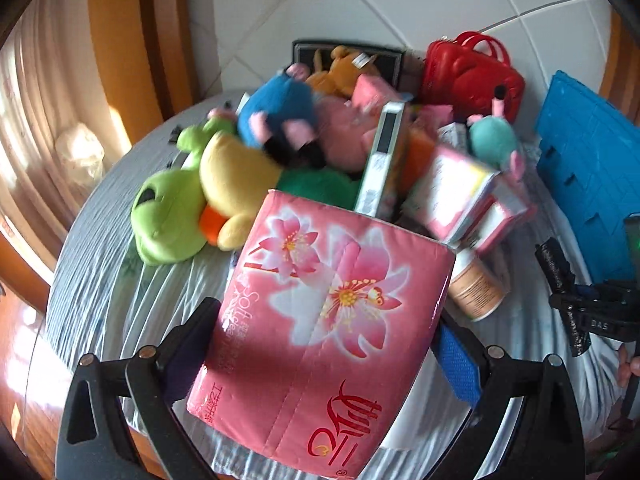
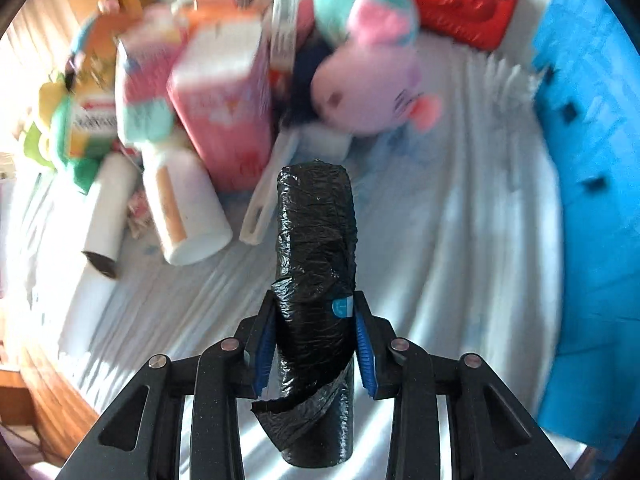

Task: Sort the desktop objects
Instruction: 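Grasp the pink flower tissue pack with left tool while right tool grasps black bag roll, then carry tissue pack and black roll into the crate and open both tools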

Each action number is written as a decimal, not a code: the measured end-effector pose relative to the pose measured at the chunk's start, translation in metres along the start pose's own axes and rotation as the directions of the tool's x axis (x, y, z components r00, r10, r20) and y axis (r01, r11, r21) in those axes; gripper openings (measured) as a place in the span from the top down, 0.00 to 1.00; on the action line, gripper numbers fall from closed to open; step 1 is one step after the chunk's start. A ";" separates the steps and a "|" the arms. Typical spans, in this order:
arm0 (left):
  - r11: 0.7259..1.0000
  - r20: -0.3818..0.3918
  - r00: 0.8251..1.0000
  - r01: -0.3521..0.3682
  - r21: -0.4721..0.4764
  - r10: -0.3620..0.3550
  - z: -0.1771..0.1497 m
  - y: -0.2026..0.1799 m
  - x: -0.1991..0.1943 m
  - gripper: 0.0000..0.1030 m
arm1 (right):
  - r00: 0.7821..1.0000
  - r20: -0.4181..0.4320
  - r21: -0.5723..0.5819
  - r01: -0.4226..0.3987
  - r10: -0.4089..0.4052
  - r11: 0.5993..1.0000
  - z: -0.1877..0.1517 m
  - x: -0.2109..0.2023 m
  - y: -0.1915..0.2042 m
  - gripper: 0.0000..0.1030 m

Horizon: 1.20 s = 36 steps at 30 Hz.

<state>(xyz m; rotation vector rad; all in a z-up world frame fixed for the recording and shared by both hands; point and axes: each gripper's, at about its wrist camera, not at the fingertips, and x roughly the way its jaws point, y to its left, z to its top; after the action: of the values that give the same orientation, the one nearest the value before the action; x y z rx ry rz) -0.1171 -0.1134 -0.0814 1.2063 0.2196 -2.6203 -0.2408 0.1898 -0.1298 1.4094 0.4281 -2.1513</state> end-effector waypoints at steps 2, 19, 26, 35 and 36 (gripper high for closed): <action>1.000 0.032 0.999 0.019 0.016 -0.019 0.010 -0.013 -0.010 0.03 | 0.998 0.067 0.007 0.002 -0.002 1.000 0.003 -0.029 -0.007 0.67; 0.937 0.229 0.921 0.265 0.226 -0.316 0.129 -0.241 -0.098 0.03 | 0.864 0.486 0.107 0.095 -0.135 0.990 0.009 -0.251 -0.105 0.67; 0.885 0.190 0.891 0.341 0.315 -0.411 0.168 -0.349 -0.127 0.03 | 0.830 0.502 0.148 0.195 -0.243 0.970 0.011 -0.316 -0.197 0.67; 0.823 -0.020 0.884 0.442 0.355 -0.467 0.251 -0.513 -0.111 0.03 | 0.888 0.354 0.270 0.204 -0.294 0.941 0.061 -0.311 -0.358 0.67; 0.826 -0.057 0.891 0.441 0.350 -0.451 0.261 -0.536 -0.099 0.03 | 0.897 0.333 0.273 0.204 -0.291 0.940 0.063 -0.308 -0.374 0.67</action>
<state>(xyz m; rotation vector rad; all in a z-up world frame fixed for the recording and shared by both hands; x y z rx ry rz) -0.3972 0.3538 0.1805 1.3637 0.0187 -3.1934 -0.4093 0.5378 0.1684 1.0657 0.2263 -2.6834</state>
